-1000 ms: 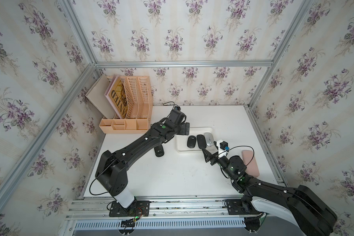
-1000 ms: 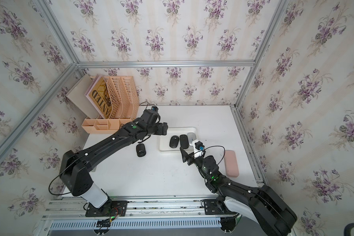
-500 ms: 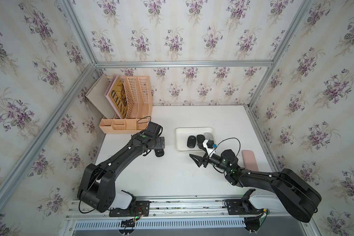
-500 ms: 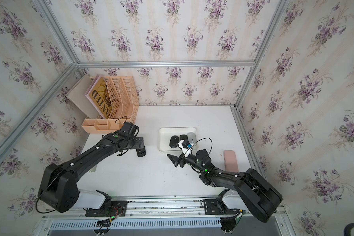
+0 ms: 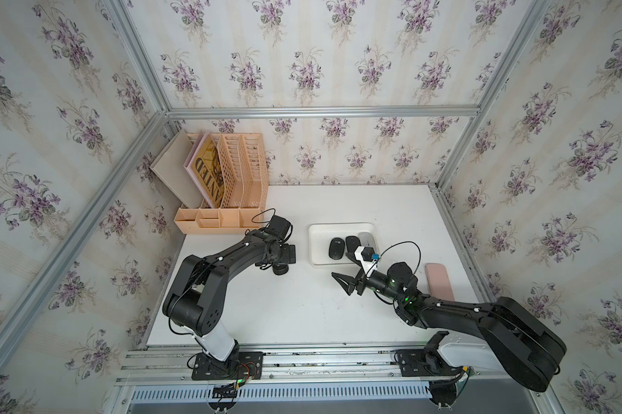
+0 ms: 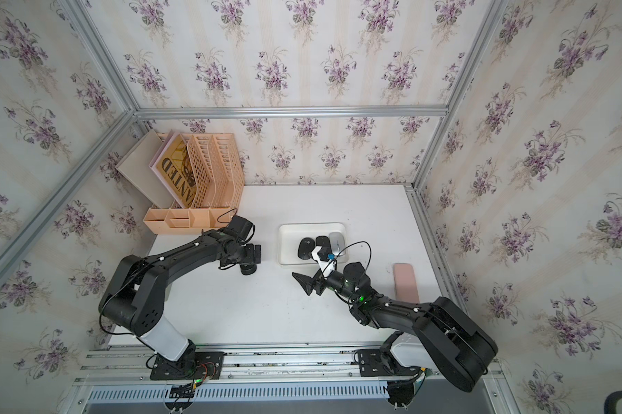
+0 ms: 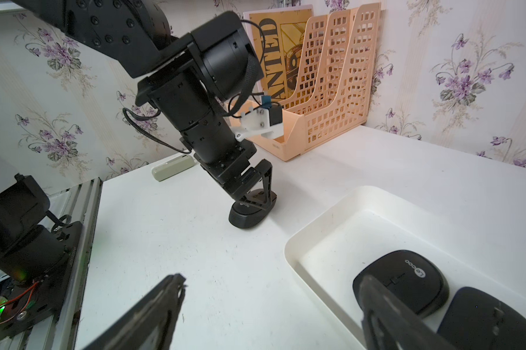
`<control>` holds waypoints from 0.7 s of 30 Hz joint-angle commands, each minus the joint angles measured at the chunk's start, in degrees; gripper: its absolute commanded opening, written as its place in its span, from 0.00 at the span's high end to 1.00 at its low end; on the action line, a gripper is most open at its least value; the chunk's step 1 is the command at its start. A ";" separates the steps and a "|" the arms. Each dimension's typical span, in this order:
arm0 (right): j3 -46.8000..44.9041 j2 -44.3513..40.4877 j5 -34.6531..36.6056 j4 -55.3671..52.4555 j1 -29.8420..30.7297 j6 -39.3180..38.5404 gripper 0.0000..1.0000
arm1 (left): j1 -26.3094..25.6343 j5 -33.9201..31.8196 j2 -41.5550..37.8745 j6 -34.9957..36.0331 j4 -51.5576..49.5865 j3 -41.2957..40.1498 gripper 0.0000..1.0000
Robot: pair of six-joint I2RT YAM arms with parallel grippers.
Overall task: Put the mouse in the storage box
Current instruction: Pick up the mouse from the center of the board.
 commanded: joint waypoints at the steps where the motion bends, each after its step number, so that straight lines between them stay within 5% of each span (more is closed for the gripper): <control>1: -0.06 -0.44 0.78 -0.20 0.20 -0.56 0.06 | 0.02 0.42 1.64 -0.98 1.24 -0.22 0.04; 21: 2.10 0.49 2.90 -4.27 4.18 -4.60 0.03 | -0.29 -2.98 4.29 1.30 2.19 -0.49 0.31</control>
